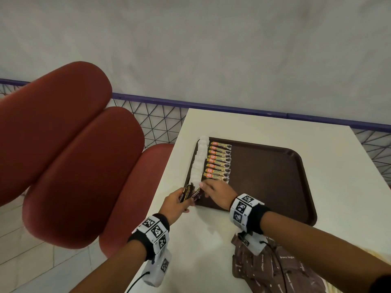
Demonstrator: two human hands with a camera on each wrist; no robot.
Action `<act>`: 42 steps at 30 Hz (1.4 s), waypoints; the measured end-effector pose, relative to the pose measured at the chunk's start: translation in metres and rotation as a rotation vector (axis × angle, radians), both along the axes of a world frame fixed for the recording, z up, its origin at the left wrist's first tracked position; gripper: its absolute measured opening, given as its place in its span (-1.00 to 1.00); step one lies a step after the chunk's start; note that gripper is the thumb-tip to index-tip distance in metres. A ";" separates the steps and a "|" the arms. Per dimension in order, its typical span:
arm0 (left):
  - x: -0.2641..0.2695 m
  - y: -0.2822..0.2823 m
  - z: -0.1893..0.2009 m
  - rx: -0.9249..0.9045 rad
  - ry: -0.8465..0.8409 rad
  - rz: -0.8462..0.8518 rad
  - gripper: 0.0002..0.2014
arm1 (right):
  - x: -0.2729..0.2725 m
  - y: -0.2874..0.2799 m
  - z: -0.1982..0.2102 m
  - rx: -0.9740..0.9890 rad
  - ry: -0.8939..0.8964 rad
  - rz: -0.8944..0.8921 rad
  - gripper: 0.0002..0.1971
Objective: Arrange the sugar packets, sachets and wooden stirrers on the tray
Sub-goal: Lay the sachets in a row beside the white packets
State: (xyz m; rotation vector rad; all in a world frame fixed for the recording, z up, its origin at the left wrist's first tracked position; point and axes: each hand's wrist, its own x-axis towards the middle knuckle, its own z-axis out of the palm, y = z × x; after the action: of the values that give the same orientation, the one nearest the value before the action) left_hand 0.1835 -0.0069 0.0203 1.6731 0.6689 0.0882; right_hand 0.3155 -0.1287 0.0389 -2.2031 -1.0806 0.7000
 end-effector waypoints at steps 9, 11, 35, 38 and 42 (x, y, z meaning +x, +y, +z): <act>-0.009 0.004 0.001 -0.004 -0.066 0.120 -0.90 | 0.004 -0.009 0.001 0.167 0.376 -0.157 -0.87; -0.011 0.008 0.000 -0.017 -0.068 0.186 -0.89 | 0.004 -0.012 0.001 0.233 0.355 -0.208 -0.86; -0.008 0.003 -0.002 -0.074 -0.073 0.297 -0.82 | 0.023 -0.047 -0.014 0.182 0.225 -0.473 -0.87; -0.014 0.010 -0.005 -0.119 -0.027 0.310 -0.85 | 0.039 -0.052 -0.021 0.124 0.188 -0.587 -0.91; -0.021 0.015 -0.004 -0.136 0.037 0.305 -0.74 | 0.047 -0.045 -0.033 0.042 0.226 -0.657 -0.90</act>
State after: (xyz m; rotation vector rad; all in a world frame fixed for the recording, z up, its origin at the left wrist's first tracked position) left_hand 0.1623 0.0082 0.0160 1.4358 0.9351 0.2244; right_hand 0.3623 -0.1735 0.0064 -2.1857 -0.2214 0.5923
